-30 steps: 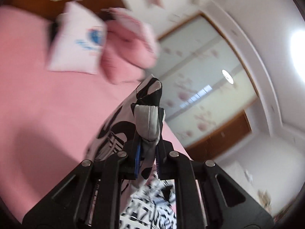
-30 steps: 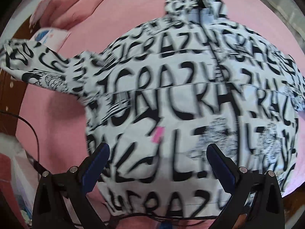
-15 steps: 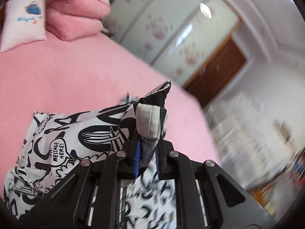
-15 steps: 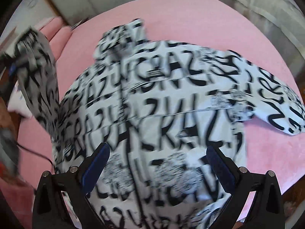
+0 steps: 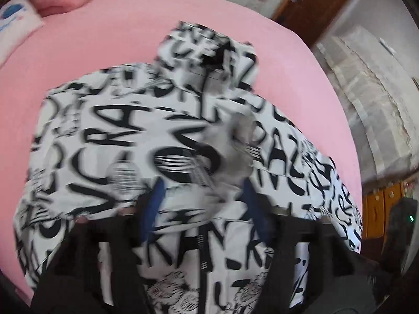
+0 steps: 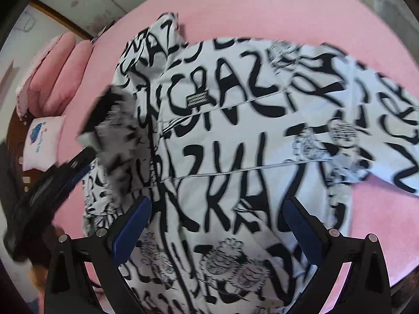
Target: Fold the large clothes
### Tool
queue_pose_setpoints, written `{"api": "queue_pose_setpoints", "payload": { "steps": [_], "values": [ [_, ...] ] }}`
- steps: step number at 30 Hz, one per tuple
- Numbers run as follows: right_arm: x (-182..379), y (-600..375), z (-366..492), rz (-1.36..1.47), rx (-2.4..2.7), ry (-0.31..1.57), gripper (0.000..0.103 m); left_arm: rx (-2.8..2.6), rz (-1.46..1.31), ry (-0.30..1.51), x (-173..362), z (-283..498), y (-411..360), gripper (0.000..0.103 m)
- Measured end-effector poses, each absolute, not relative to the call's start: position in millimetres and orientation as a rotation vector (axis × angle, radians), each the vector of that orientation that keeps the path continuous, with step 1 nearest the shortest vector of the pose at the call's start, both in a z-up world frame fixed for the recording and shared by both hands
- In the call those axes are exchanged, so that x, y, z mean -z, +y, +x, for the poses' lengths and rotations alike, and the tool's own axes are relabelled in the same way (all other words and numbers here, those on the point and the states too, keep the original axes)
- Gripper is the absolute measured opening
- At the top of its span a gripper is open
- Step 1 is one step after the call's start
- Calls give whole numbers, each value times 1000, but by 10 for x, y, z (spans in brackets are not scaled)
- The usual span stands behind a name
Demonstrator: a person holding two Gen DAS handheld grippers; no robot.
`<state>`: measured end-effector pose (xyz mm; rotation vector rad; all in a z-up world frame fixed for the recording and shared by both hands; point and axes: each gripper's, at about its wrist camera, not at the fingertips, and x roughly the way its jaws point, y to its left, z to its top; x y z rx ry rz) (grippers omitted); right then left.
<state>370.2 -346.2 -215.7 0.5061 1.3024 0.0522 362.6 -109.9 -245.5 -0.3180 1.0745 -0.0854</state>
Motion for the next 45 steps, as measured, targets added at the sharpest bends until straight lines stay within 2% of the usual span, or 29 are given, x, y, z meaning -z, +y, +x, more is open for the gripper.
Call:
{"api": "queue_pose_setpoints", "payload": {
  "steps": [2,4,7,13,15,17,20,26,30,34,36,38,42,45],
  "values": [
    [2207,-3365,3802,518,-115,1313,97,37,-320,1060,2245,3524,-758,68],
    [2277,-3236,3933,542,-177,1319,97,-26,-299,1063,2182,3406,-476,69],
    [2441,-3080,4113,571,-187,1348,96,-198,-231,1121,2267,3249,-62,69],
    [2933,-2845,4485,525,-56,1472,79,-432,-175,1292,2747,3005,737,69],
    [3040,-2817,4568,538,-47,1481,69,-477,-172,1339,2931,2956,957,69],
    [3084,-2782,4634,528,-49,1492,29,-540,-174,1345,3088,2897,1168,69],
    [3065,-2778,4710,534,-84,1469,12,-568,-245,1306,3227,2870,1387,69],
    [2683,-2938,4645,545,-113,1320,9,-537,-221,1275,3369,3093,1537,68],
    [2646,-2758,4515,296,-22,1355,9,-507,-211,1319,3493,3104,1602,56],
    [2726,-2747,4479,298,33,1354,9,-523,-316,1320,3541,3020,1758,56],
    [2693,-2734,4473,303,54,1334,12,-524,-366,1330,3532,2963,1863,56],
    [2595,-2812,4381,296,94,1313,23,-524,-384,1346,3475,2886,1948,56],
    [2215,-2859,4229,145,202,1209,26,-517,-338,1336,3138,2675,1976,56],
    [1978,-2806,4107,158,93,1141,26,-440,-338,1274,2783,2490,1887,56]
  ]
}}
